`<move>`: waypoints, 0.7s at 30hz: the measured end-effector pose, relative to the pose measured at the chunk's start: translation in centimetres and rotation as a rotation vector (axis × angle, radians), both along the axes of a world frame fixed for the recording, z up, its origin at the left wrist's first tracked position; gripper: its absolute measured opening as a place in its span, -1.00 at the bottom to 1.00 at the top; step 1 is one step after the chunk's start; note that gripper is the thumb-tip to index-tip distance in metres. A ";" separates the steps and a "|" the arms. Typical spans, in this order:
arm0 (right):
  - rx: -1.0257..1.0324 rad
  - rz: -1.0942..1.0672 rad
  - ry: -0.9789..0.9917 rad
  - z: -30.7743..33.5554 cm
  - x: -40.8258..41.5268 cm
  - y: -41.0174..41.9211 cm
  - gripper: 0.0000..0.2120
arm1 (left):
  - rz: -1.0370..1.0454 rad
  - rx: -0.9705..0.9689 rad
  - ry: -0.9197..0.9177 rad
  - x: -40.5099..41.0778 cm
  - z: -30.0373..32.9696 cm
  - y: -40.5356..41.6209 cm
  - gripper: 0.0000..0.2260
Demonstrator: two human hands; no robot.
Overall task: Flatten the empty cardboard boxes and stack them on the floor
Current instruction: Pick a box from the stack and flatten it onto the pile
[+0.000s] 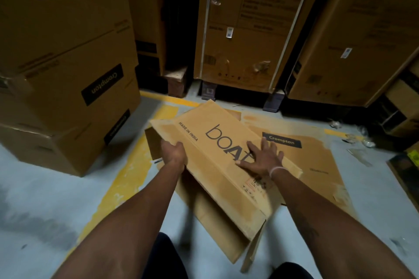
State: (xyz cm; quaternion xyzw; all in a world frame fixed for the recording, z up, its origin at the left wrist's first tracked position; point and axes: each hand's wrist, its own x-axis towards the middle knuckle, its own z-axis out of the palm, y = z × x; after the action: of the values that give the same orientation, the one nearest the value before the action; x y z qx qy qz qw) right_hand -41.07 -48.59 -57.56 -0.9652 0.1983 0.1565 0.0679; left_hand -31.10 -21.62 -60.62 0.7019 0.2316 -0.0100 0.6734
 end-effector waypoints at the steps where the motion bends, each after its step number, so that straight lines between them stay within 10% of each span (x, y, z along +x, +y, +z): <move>1: -0.010 -0.043 0.011 0.1 -0.1 -0.9 0.05 | -0.004 0.017 -0.004 0.4 0.1 0.1 -0.67; 7: 0.047 -0.141 0.070 -1.7 -2.1 -2.4 0.15 | -0.047 0.162 0.013 2.6 0.1 1.3 -0.62; 11: -0.003 -0.111 0.069 -2.3 -2.3 -0.9 0.12 | -0.163 0.471 0.095 3.5 -0.2 1.6 -0.25; 16: -0.047 -0.129 0.098 -2.2 -0.9 0.7 0.09 | -0.676 1.137 -0.107 1.1 -1.8 -0.6 -0.17; 21: -0.078 -0.162 0.111 -2.4 -0.1 2.0 0.08 | -1.238 1.138 -0.407 -2.7 -2.3 -6.3 -0.32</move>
State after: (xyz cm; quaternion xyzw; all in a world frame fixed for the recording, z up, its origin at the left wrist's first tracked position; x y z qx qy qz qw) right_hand -41.21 -46.57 -59.96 -0.9377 0.2849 0.1961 0.0317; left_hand -33.81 -27.93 -62.94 0.9203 -0.3478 -0.1316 0.1213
